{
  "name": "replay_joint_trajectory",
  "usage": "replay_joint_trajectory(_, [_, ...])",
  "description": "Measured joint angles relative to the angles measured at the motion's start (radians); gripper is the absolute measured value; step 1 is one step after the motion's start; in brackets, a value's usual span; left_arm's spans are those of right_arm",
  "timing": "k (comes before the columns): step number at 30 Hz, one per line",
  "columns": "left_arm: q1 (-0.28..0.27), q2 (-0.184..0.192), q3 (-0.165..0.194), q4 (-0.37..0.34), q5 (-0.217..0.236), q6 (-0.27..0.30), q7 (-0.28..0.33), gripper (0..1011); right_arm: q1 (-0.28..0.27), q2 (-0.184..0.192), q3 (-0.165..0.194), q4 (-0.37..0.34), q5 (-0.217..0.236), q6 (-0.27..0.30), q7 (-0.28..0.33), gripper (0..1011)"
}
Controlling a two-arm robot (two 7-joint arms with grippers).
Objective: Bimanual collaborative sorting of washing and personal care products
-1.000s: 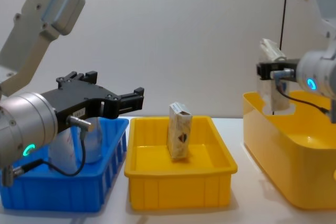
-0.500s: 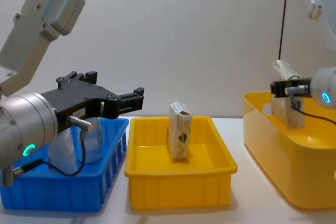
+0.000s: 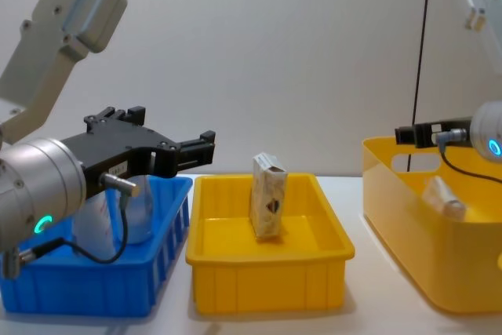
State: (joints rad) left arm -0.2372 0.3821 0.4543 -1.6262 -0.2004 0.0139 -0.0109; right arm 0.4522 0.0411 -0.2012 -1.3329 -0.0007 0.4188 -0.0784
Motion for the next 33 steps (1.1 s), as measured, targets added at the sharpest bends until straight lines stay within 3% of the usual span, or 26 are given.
replay_joint_trajectory(8, [0.0,0.0,0.0,0.0,0.0,0.0,0.0,1001,-0.016,0.004,-0.008,-0.037,-0.011,-0.004,0.012,1003])
replay_joint_trajectory(19, [0.006,-0.002,-0.006,-0.009,0.016,0.016,0.021,1001,-0.029,0.005,-0.016,-0.07,-0.019,-0.011,0.022,1004])
replay_joint_trajectory(33, [0.033,-0.009,-0.049,-0.035,0.044,0.096,0.098,1001,-0.034,0.007,-0.019,-0.084,-0.023,-0.014,0.026,1004])
